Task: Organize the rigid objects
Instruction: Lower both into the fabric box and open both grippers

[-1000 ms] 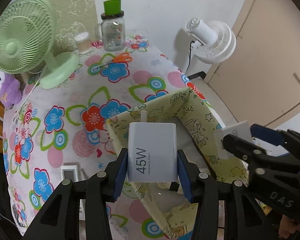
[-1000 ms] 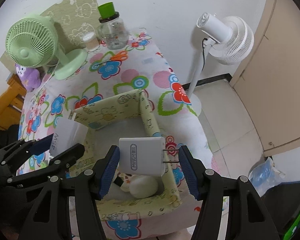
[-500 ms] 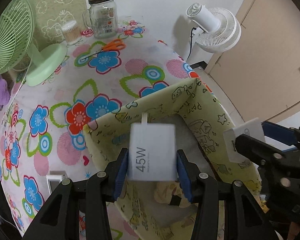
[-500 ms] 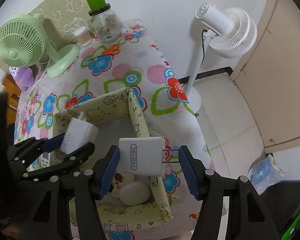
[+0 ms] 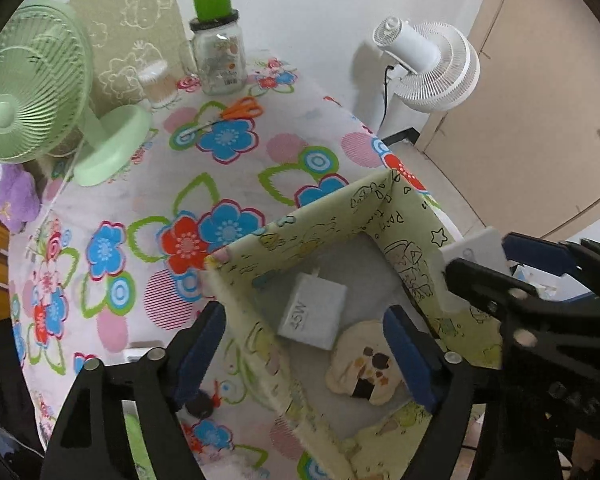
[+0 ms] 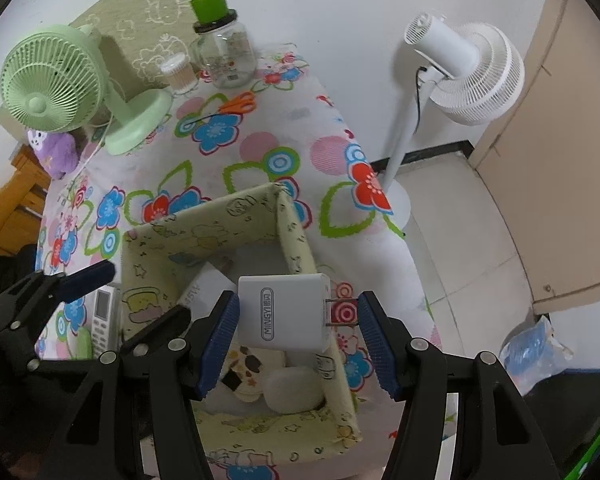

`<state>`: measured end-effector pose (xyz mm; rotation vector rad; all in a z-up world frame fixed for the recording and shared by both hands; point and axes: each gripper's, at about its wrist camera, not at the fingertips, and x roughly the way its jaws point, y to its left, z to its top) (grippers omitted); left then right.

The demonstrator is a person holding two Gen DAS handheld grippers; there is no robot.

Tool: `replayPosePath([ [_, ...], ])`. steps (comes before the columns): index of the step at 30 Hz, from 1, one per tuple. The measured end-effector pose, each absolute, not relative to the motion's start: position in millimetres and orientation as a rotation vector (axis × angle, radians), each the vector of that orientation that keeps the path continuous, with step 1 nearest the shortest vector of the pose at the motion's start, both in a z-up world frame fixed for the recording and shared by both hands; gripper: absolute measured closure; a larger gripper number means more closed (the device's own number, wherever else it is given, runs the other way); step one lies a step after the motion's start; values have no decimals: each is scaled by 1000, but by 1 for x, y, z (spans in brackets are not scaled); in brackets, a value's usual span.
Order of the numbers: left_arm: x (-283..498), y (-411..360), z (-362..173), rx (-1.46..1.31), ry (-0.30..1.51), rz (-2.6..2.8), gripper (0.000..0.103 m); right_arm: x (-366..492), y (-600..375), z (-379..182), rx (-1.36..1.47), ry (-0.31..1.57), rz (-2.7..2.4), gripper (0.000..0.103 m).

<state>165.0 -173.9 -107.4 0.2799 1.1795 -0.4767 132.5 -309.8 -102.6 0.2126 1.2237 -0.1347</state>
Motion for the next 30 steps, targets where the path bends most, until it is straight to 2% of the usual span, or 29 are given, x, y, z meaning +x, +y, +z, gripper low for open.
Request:
replayPosePath([
  [7, 164, -148, -95, 258, 1155, -396, 11, 148, -288, -103, 191, 1216, -74, 39],
  [18, 180, -118, -117, 209, 1222, -319, 10, 172, -272, -135, 224, 1251, -163, 39],
  [25, 183, -121, -125, 229, 1245, -356, 10, 175, -276, -136, 281, 1202, -228, 38],
  [30, 184, -124, -123, 235, 1243, -370, 10, 171, -272, -131, 248, 1206, -198, 24],
])
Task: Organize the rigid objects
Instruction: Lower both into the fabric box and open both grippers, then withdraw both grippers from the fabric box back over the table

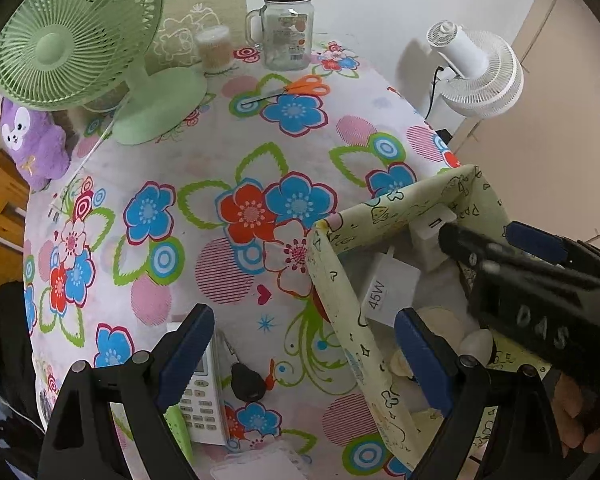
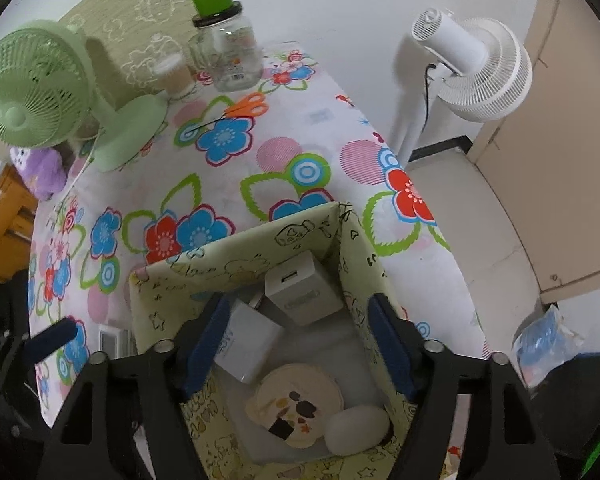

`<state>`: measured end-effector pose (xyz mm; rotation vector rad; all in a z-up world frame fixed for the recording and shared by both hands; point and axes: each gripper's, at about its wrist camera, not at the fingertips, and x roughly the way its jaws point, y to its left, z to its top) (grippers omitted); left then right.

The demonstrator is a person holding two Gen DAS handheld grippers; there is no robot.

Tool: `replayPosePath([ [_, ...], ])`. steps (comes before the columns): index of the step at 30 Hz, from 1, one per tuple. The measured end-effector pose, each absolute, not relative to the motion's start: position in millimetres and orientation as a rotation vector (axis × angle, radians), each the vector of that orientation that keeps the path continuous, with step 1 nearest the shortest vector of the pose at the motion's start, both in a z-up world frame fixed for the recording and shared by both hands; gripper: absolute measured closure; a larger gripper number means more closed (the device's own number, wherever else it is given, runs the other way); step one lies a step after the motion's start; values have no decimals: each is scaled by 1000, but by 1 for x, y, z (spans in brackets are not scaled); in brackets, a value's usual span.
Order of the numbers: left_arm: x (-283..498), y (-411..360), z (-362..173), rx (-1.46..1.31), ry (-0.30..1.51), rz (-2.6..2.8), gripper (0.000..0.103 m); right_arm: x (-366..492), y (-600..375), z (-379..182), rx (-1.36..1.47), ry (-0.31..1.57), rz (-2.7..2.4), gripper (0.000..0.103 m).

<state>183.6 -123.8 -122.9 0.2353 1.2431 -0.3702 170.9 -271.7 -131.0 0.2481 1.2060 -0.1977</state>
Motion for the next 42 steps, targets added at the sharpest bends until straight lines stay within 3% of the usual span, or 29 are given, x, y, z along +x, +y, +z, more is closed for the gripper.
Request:
replayPosePath([
  [6, 180, -125, -116, 221, 1226, -361, 10, 161, -269, -119, 204, 1191, -155, 17],
  [42, 80, -95, -56, 65, 1085, -150, 5, 80, -259, -44, 48, 1036, 88, 6],
])
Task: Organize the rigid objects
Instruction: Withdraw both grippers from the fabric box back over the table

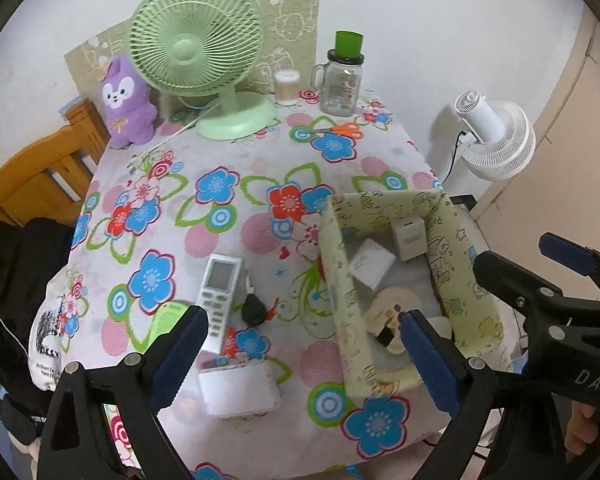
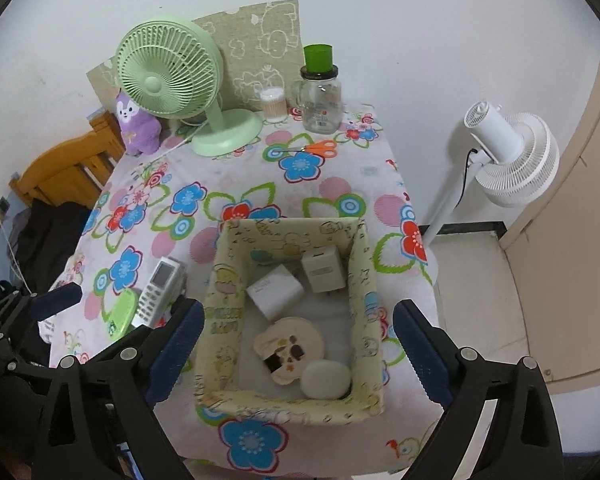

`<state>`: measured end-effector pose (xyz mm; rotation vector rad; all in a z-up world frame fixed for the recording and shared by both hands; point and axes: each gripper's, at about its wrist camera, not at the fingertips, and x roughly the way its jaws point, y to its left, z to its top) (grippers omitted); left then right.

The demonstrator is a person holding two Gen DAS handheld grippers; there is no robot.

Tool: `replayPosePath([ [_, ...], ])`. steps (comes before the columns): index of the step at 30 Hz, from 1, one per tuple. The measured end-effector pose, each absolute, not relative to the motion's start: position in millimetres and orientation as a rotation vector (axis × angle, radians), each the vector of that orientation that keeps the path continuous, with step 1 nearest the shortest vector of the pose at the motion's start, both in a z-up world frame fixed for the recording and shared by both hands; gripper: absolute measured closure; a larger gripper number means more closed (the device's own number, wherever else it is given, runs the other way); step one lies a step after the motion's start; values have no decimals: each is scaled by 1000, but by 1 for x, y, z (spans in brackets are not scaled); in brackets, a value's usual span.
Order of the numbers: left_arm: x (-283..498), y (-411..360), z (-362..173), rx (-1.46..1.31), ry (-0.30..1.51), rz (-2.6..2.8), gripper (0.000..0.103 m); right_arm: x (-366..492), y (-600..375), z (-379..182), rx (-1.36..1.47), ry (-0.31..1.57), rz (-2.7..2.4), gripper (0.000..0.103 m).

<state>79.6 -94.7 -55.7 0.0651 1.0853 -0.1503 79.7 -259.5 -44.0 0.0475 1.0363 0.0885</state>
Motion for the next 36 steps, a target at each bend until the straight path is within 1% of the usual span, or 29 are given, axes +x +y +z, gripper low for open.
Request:
replayPosePath([
  [4, 70, -75, -51, 39, 1061, -171, 5, 69, -244, -38, 48, 1026, 85, 6],
  [9, 61, -50, -50, -3, 1076, -195, 5, 53, -224, -30, 57, 1009, 67, 6],
  [16, 45, -17, -43, 34, 1049, -189, 5, 34, -197, -24, 59, 982, 49, 6],
  [27, 31, 35, -45, 6, 1041, -218, 5, 7, -154, -18, 23, 945, -42, 6],
  [36, 23, 65, -48, 49, 1036, -229, 5, -2, -126, -22, 45, 954, -61, 6],
])
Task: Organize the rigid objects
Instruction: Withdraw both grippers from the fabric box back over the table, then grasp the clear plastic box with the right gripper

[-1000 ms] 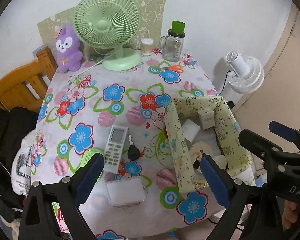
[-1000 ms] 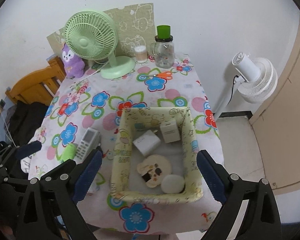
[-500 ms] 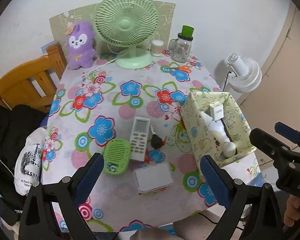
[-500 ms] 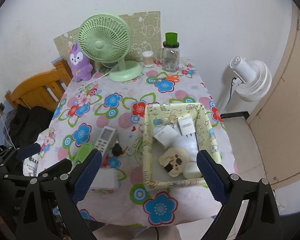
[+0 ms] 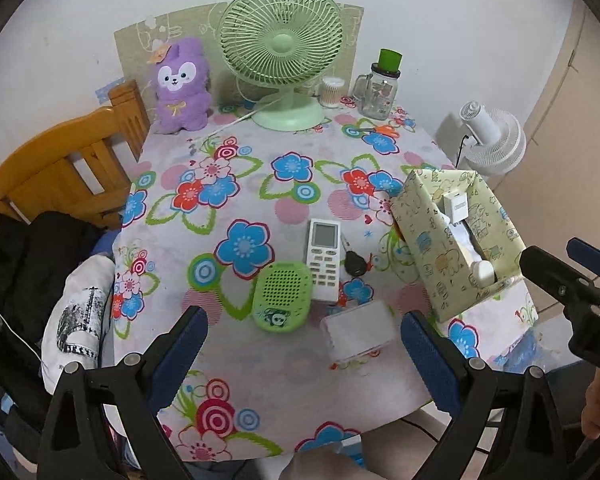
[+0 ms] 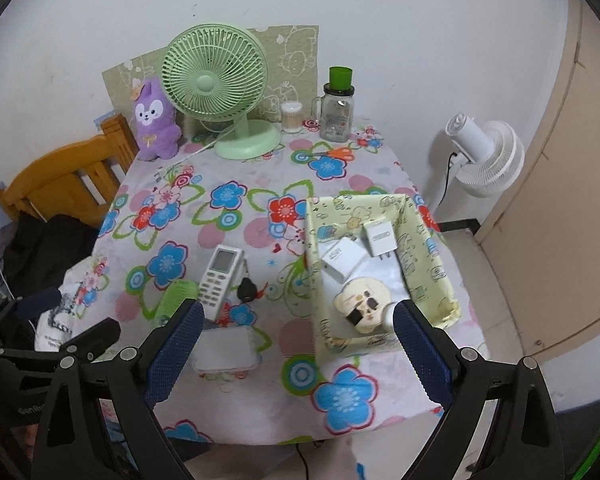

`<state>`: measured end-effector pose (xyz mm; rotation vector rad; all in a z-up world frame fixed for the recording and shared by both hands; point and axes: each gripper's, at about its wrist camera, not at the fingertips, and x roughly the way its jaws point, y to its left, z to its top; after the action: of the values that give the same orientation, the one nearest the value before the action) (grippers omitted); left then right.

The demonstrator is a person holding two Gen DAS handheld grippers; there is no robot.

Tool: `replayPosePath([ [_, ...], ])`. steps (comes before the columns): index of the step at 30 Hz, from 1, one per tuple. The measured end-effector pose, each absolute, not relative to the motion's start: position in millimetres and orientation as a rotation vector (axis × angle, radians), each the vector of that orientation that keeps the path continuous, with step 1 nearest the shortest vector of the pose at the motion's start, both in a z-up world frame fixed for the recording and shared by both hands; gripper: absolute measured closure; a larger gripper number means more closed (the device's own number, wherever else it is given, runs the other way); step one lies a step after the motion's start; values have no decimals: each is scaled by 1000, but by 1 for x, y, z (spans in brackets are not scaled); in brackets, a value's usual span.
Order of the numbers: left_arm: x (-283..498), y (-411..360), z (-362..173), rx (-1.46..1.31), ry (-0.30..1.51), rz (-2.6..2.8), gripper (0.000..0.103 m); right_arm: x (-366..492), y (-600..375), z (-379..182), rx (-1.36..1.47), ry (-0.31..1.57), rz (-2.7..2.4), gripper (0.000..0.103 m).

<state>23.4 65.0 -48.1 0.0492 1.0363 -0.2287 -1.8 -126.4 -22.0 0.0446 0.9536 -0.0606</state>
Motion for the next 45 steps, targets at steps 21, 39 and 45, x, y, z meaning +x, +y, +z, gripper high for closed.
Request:
replayPosePath([
  [21, 33, 80, -92, 115, 1074, -182, 5, 33, -86, -76, 18, 1072, 117, 6],
  [39, 45, 76, -162, 244, 1158, -282, 5, 50, -52, -168, -20, 1221, 146, 6],
  [45, 48, 84, -184, 211, 1208, -285, 5, 53, -46, -190, -36, 1257, 137, 6],
])
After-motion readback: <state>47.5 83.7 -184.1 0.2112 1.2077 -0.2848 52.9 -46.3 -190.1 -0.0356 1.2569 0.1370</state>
